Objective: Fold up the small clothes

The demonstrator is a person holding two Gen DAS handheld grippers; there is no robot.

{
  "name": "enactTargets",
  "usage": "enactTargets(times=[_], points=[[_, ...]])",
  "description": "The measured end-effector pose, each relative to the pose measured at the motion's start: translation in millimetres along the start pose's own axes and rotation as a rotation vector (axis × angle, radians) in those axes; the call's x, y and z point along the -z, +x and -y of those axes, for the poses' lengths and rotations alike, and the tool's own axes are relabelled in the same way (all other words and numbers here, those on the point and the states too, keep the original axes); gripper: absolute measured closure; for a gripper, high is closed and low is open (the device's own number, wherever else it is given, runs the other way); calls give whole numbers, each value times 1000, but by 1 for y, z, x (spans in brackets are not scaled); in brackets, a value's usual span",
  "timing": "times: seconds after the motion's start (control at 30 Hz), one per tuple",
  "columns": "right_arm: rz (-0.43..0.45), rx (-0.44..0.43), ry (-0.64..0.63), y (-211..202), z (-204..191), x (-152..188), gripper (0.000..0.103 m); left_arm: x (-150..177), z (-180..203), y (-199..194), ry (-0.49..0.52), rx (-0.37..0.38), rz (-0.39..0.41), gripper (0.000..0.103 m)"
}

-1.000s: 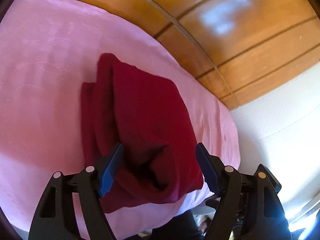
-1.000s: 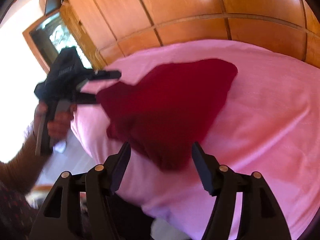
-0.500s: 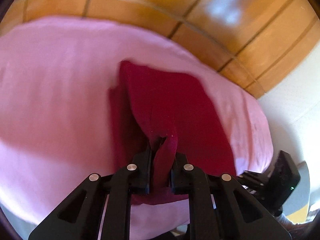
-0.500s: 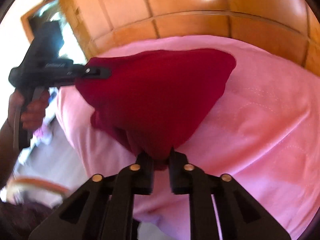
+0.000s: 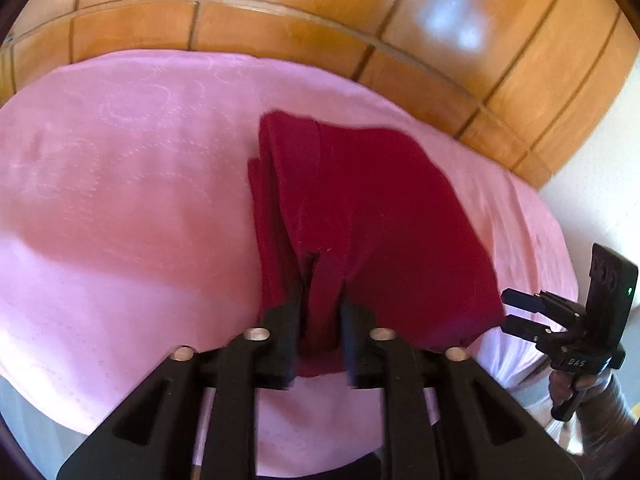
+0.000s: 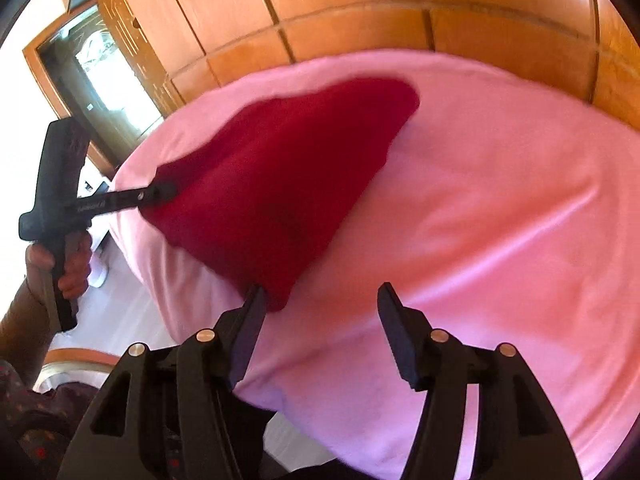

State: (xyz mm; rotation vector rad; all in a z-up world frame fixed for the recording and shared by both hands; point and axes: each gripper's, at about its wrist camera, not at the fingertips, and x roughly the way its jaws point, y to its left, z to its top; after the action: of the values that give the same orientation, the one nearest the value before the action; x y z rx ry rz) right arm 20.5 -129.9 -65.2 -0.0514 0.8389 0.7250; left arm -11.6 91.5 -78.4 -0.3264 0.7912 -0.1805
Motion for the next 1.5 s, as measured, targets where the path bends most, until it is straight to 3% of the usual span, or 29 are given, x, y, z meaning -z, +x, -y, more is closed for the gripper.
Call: enactTargets(times=[0.13,0.17,0.2,0.27,0.43,0.53,0.6,0.7,0.8,0.9,0.97,1.13,1.23,1.27,1.3,1.37,1.5], points=[[31,-35,-79,-4,-19,-20,40,-21,-6,-11,-54,14,48,64],[15,-38,-130,-2,-29,-19,32,-26,-2,-7,-57,6,53,57],[14,-28,-168,-3,-36,-19,31,-32,-2,-6,-58,-2,61,44],[27,-36,-185,-3,-46,-25,34,-44,0,4,-75,-35,84,36],[102,-70,-88,14,-42,-53,45,-66,7,49,-53,-143,-6,36],[15,-80,-82,64,-51,-53,44,-65,5,65,-21,-156,-53,36],[-12,-42,-130,85,-62,-40,43,-58,0,77,6,-198,-95,35],[14,-19,-211,77,-74,-31,41,-44,-21,78,-26,-104,-79,35],[35,-152,-65,57,-48,-44,32,-41,-36,77,-69,-26,-68,35],[113,-161,119,41,-5,-54,20,-38,-38,77,-46,-5,-43,36],[97,-165,218,51,17,-58,19,-36,-37,76,-33,21,-34,41],[-4,-286,365,108,41,-66,24,-34,-44,79,-65,108,-34,44],[-36,-327,379,136,38,-66,24,-31,-52,81,-113,193,-33,57],[-31,-322,369,136,36,-67,29,-31,-52,82,-115,203,-29,61],[-37,-323,373,134,34,-68,42,-30,-51,81,-116,214,-22,65],[-21,-336,372,122,33,-70,56,-27,-52,77,-152,264,-3,70],[59,-292,272,79,18,-72,59,-27,-25,68,-118,329,10,72]])
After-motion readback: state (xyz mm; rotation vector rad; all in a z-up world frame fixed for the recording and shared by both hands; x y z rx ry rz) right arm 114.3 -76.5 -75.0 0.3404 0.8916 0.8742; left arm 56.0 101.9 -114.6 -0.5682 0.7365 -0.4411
